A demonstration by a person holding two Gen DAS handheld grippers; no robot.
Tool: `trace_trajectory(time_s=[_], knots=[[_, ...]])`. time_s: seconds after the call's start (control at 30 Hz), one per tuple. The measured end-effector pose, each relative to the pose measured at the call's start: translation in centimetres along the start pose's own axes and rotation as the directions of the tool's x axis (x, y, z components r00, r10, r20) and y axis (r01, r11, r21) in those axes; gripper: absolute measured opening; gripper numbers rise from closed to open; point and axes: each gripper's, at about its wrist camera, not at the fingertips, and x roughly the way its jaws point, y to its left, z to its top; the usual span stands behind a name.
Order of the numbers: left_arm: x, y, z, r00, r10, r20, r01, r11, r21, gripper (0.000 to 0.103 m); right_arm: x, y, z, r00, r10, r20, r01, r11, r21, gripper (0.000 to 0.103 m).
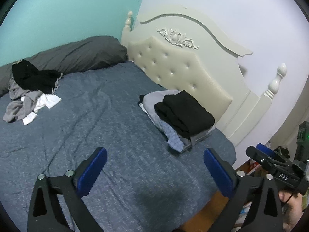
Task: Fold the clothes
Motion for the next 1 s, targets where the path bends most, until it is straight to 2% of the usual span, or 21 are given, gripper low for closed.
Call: trace_trajectory(time_s=[0.5,1.0], knots=[[-2.4,-0.2,-2.3,1.0,0.028,-0.003,-0.027,0.999,0.046,0.103,-2.7,1.3,-2.8,1.0,-0.019,0.015,0.019,1.0,-0.007,0.101],[-4.6,-0.9,-3.8,1.0,0.014,0.001,-0.014,0.997,0.074,0.103,-5.1,2.0,-5.1,0.999,-0.029,0.018,0.029,1.0,0.006,0.102]])
